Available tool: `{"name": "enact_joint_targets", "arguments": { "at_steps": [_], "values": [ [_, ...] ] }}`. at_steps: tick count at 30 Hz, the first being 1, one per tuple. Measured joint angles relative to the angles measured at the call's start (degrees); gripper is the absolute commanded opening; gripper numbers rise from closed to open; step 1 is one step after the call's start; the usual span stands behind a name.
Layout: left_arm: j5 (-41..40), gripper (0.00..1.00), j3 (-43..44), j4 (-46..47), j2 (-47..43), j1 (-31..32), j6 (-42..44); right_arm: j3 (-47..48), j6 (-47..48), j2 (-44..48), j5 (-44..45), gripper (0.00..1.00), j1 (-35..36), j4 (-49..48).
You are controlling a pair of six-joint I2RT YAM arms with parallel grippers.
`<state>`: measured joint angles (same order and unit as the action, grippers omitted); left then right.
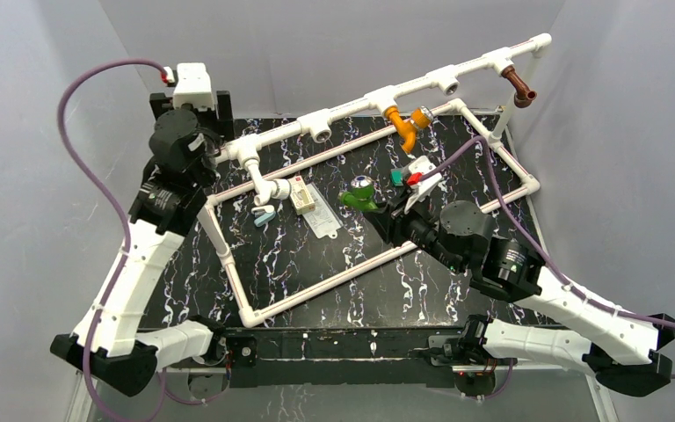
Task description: Install the water faucets
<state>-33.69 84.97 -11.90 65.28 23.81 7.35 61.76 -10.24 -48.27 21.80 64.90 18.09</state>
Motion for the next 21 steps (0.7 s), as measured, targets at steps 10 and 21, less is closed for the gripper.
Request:
{"name": "enact_joint_targets", "arguments": {
  "at_steps": [10, 21],
  "values": [
    [-9.5, 0.74, -6.8, 9.4, 4.9, 0.0, 8.5, 0.4, 1.0, -1.8, -1.4, 0.01, 0.0, -3.0],
    [-12.9, 0.74, -8.9, 10.5, 7.8, -0.1, 10.6, 0.4, 1.2, -1.7, -2.3, 0.01, 0.0, -4.1]
  ]
}}
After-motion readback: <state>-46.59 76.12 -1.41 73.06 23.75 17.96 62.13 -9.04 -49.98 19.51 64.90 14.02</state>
